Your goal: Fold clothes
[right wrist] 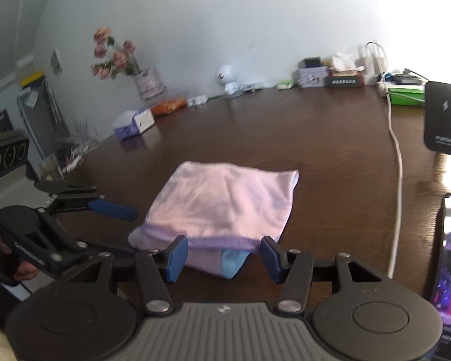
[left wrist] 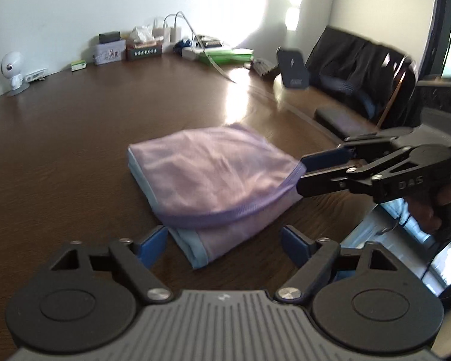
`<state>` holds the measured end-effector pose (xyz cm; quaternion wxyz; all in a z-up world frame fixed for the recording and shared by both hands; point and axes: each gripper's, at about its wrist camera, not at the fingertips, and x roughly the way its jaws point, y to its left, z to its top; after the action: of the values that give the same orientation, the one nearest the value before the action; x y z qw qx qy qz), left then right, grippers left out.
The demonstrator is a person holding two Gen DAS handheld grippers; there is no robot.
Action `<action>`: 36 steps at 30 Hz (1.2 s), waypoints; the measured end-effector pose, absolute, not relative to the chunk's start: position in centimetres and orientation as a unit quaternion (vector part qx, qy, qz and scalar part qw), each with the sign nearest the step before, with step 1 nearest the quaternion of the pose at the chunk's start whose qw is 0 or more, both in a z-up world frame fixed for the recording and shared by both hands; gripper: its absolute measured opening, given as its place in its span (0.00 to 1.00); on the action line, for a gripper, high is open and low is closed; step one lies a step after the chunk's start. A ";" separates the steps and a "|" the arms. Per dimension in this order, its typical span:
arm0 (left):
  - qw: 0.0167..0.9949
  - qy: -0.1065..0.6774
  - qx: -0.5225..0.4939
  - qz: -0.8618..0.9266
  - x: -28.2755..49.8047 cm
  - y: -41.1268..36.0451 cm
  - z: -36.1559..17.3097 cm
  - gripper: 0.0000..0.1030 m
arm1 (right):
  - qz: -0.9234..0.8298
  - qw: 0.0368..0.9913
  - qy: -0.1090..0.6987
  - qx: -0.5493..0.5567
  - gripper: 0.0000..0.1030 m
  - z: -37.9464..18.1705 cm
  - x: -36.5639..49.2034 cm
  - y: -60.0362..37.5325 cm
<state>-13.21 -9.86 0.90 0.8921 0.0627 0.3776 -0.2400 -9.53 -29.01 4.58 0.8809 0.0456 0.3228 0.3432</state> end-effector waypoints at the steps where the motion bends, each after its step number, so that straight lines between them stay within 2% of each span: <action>1: 0.891 0.381 0.061 -0.238 -13.1 -9.8 0.7 0.72 | 0.342 0.880 0.326 0.039 0.51 4.4 -9.6 -28.8; 5: 0.893 0.379 0.068 -0.234 -12.8 -9.3 0.3 0.66 | 0.342 0.881 0.327 0.021 0.51 4.3 -10.2 -28.6; 7: 0.896 0.376 0.064 -0.228 -12.6 -8.8 0.3 0.49 | 0.341 0.881 0.328 0.017 0.51 4.3 -10.2 -28.3; 9: 0.897 0.376 0.057 -0.225 -12.1 -8.1 0.3 0.41 | 0.338 0.882 0.327 0.007 0.48 4.2 -10.2 -27.8; 11: 0.898 0.376 0.054 -0.221 -11.3 -7.5 0.4 0.40 | 0.331 0.886 0.325 -0.008 0.40 4.2 -10.1 -27.0; 12: 0.899 0.376 0.058 -0.215 -10.6 -7.2 0.4 0.38 | 0.327 0.888 0.324 -0.014 0.39 4.3 -10.0 -26.6; 14: 0.900 0.378 0.061 -0.206 -9.1 -6.7 0.5 0.30 | 0.321 0.889 0.326 -0.026 0.38 4.4 -9.3 -25.6; 15: 0.900 0.382 0.057 -0.205 -8.0 -6.3 0.6 0.23 | 0.318 0.889 0.328 -0.033 0.36 4.5 -8.9 -25.0; 17: 0.898 0.387 0.051 -0.202 -5.9 -6.0 0.8 0.17 | 0.311 0.888 0.335 -0.042 0.27 4.8 -7.7 -23.8; 18: 0.898 0.387 0.053 -0.200 -4.7 -6.1 0.8 0.14 | 0.307 0.887 0.342 -0.040 0.25 5.0 -6.8 -23.4; 23: 0.898 0.388 0.052 -0.202 2.1 -6.0 0.7 0.08 | 0.274 0.886 0.372 -0.028 0.18 5.9 0.9 -21.6; 29: 0.901 0.391 0.028 -0.184 13.9 -4.2 0.6 0.06 | 0.241 0.885 0.398 -0.008 0.16 6.8 13.1 -19.2; 36: 0.912 0.380 -0.004 -0.151 28.0 -2.2 0.4 0.06 | 0.199 0.905 0.376 0.015 0.15 5.2 27.3 -16.5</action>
<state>27.97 -2.17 0.40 0.9125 -0.0036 0.3802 -0.1512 27.35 -16.49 5.19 0.9051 0.0147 0.3757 0.1987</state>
